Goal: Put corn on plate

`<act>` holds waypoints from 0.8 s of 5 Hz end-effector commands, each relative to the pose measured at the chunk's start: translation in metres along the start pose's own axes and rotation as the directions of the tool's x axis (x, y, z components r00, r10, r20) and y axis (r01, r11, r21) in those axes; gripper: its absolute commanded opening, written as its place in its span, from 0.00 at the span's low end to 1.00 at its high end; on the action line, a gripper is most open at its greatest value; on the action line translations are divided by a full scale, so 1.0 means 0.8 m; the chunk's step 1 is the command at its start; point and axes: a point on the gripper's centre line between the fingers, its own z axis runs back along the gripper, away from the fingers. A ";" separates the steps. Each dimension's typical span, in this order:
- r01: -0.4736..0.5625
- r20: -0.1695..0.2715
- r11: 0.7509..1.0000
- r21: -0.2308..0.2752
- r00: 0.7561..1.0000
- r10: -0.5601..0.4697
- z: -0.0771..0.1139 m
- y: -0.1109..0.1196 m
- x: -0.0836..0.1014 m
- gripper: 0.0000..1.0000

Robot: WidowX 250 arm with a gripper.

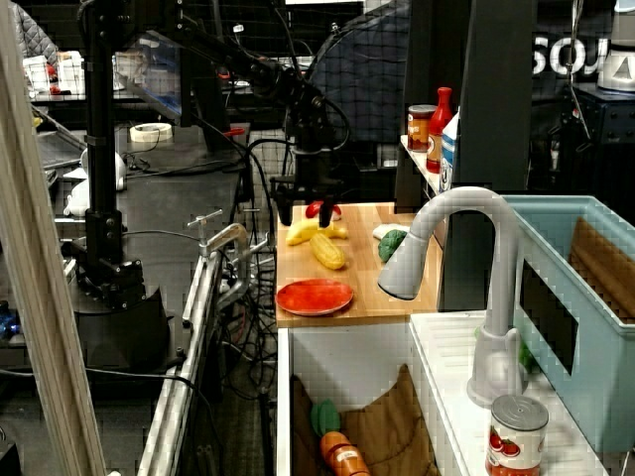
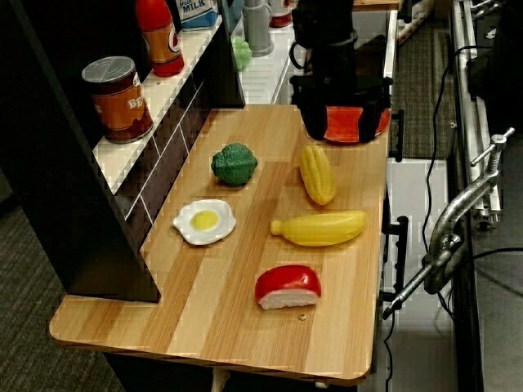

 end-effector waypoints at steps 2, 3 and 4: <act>-0.134 -0.007 0.991 0.031 0.991 0.134 -0.025 -0.032 0.013 1.00; -0.194 -0.013 0.980 0.044 0.981 0.195 -0.031 -0.039 0.020 1.00; -0.223 -0.007 0.973 0.055 0.975 0.224 -0.045 -0.039 0.027 1.00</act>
